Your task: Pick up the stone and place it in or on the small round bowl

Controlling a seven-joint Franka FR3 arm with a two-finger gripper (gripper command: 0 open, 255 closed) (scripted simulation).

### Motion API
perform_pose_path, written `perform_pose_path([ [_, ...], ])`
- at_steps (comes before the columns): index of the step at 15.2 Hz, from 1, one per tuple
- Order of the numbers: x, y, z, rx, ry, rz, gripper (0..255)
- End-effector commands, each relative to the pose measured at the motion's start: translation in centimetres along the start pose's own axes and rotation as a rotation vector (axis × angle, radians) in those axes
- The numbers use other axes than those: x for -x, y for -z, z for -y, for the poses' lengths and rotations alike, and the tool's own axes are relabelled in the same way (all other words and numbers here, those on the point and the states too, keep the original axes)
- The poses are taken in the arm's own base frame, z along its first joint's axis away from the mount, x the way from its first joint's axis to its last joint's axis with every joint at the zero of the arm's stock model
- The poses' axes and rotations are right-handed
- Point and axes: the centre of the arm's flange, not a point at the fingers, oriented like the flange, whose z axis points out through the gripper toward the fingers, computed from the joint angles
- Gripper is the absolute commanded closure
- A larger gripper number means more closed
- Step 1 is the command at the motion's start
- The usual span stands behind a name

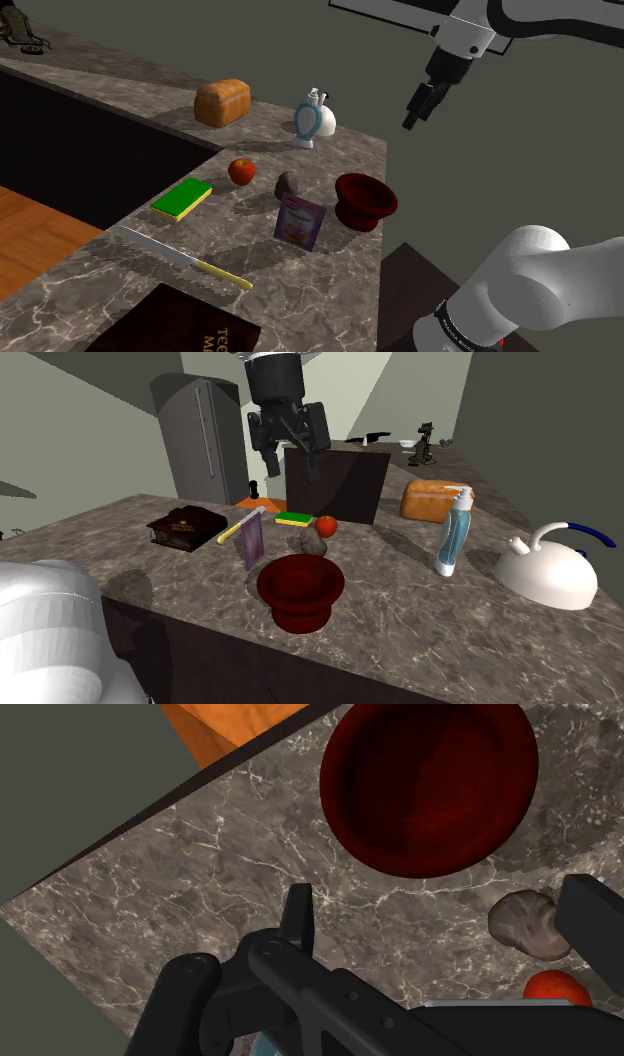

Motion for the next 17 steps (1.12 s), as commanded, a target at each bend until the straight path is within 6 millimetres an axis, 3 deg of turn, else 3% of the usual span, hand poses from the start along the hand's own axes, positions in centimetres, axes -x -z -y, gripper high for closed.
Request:
perform_pose_path([
  [1,0.0,0.0,0.0,0.0,0.0,0.0,0],
  [17,-9.4,-13.8,11.5,-0.054,-0.325,-0.046,0],
])
